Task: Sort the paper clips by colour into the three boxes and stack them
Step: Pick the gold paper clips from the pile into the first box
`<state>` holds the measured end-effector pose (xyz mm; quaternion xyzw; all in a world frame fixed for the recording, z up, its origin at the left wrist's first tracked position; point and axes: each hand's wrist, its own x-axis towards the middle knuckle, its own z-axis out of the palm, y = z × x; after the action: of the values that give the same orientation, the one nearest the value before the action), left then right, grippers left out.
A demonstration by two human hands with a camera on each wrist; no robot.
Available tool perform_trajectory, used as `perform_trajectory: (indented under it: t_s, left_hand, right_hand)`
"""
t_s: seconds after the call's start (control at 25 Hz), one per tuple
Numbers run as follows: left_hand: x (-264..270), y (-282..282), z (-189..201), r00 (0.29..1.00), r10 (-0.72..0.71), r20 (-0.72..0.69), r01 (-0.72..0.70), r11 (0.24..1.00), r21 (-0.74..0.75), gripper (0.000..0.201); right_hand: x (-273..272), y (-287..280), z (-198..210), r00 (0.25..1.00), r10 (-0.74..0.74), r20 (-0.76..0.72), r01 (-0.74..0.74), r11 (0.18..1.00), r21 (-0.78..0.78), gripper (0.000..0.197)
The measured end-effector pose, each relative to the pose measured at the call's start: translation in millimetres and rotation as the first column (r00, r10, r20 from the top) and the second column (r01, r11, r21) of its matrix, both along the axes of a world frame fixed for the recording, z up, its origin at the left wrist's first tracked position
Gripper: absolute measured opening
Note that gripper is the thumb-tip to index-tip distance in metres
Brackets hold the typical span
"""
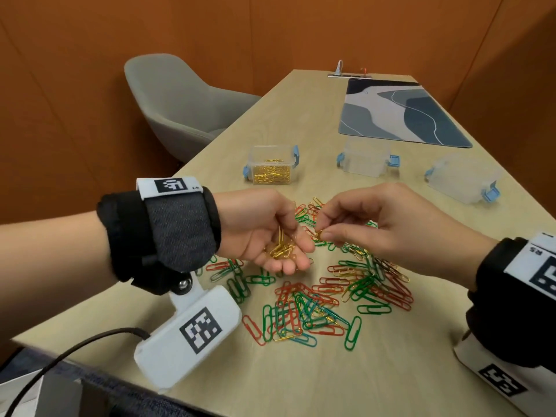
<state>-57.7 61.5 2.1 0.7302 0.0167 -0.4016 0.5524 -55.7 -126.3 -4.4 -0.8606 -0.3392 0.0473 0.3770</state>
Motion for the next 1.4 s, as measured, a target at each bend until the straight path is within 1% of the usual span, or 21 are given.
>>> perform_trajectory:
  t_s: [0.12,0.2,0.24,0.32,0.4,0.48,0.52,0.56,0.6,0.64,0.68,0.72,0.76,0.8,0.88,1.0,1.12,1.2,1.28,1.4]
  left_hand:
    - [-3.0,-5.0,-3.4,0.993,-0.001,-0.119,-0.009,0.996,-0.085,0.045]
    - [-5.7,-9.3,-5.3,0.99,-0.009,-0.138,-0.009,0.992,-0.129,0.046]
    - [-7.1,-11.1,-5.2,0.992,-0.008,-0.127,-0.007,0.993,-0.116,0.044]
    - [-5.9,-11.5,-5.3,0.997,0.037,-0.063,-0.038,0.999,-0.02,0.043]
    - [-1.2,-8.0,-4.0,0.996,0.094,-0.006,-0.094,0.994,0.056,0.043]
    - [1.2,-4.0,-0.8,0.993,0.122,-0.001,-0.121,0.989,0.083,0.041]
    - [1.6,-3.3,0.9,0.993,0.118,0.008,-0.118,0.987,0.106,0.038]
    - [1.4,-3.1,1.4,0.994,0.1,0.049,-0.107,0.982,0.153,0.034]
    - [0.8,-3.3,0.8,0.989,0.049,0.142,-0.083,0.965,0.248,0.029]
    - [0.2,-3.7,-1.0,0.963,-0.049,0.266,-0.06,0.92,0.386,0.025]
    - [0.0,-4.2,-3.3,0.907,-0.177,0.382,-0.055,0.849,0.525,0.022]
    - [-1.0,-6.3,-5.1,0.826,-0.303,0.475,-0.066,0.785,0.616,0.021]
    - [-2.4,-9.1,-6.3,0.752,-0.403,0.522,-0.069,0.739,0.67,0.021]
    - [-4.0,-11.6,-7.0,0.707,-0.457,0.539,-0.065,0.718,0.693,0.021]
    - [-4.3,-14.0,-8.7,0.67,-0.497,0.552,-0.053,0.709,0.703,0.02]
    - [-2.3,-14.7,-9.2,0.609,-0.542,0.578,-0.048,0.703,0.71,0.016]
    - [-2.7,-16.5,-8.7,0.543,-0.589,0.599,-0.065,0.681,0.729,0.019]
    - [-3.3,-17.0,-8.8,0.534,-0.599,0.596,-0.057,0.678,0.732,0.02]
    - [-2.8,-16.2,-9.7,0.534,-0.595,0.601,-0.045,0.689,0.723,0.017]
    - [-1.9,-17.0,-11.4,0.518,-0.618,0.592,-0.04,0.673,0.738,0.014]
  right_hand:
    - [-0.1,1.4,-1.7,0.996,0.059,-0.069,-0.056,0.998,0.04,0.009]
    - [-1.8,1.5,-1.0,0.995,0.088,-0.055,-0.085,0.995,0.047,0.011]
    - [-2.8,1.0,-0.5,0.996,0.087,-0.032,-0.085,0.995,0.058,0.012]
    - [-3.9,-1.6,0.4,0.999,0.033,0.04,-0.035,0.998,0.048,0.011]
    - [-3.1,-3.5,0.2,0.996,-0.035,0.088,0.039,0.998,-0.049,0.009]
    - [-1.5,-5.7,-1.7,0.996,-0.066,0.063,0.078,0.975,-0.207,0.008]
    - [-0.5,-7.7,-2.9,0.995,-0.076,0.057,0.09,0.951,-0.295,0.007]
    - [0.1,-9.9,-3.3,0.994,-0.088,0.064,0.106,0.923,-0.371,0.006]
    - [0.2,-12.0,-3.4,0.992,-0.101,0.075,0.123,0.897,-0.425,0.005]
    - [0.2,-13.6,-2.8,0.991,-0.111,0.08,0.135,0.878,-0.459,0.004]
    - [0.2,-14.9,-2.1,0.99,-0.116,0.074,0.138,0.864,-0.483,0.004]
    - [0.0,-15.5,-1.7,0.991,-0.115,0.065,0.132,0.853,-0.505,0.006]
    - [0.3,-15.4,-1.5,0.992,-0.11,0.055,0.122,0.845,-0.521,0.007]
    - [0.7,-14.6,-1.7,0.993,-0.105,0.043,0.112,0.842,-0.527,0.008]
    - [3.6,-13.1,-3.1,0.994,-0.103,0.033,0.105,0.849,-0.518,0.008]
    - [6.6,-12.1,-5.0,0.993,-0.097,0.067,0.118,0.846,-0.52,0.009]
    - [4.7,-12.3,-2.4,0.99,-0.114,0.087,0.142,0.87,-0.471,0.009]
    - [3.3,-12.7,-0.6,0.99,-0.123,0.069,0.141,0.882,-0.451,0.006]
    - [4.2,-12.3,-1.9,0.993,-0.107,0.051,0.118,0.87,-0.479,0.008]
    - [6.8,-10.7,-4.9,0.992,-0.105,0.064,0.123,0.853,-0.507,0.011]
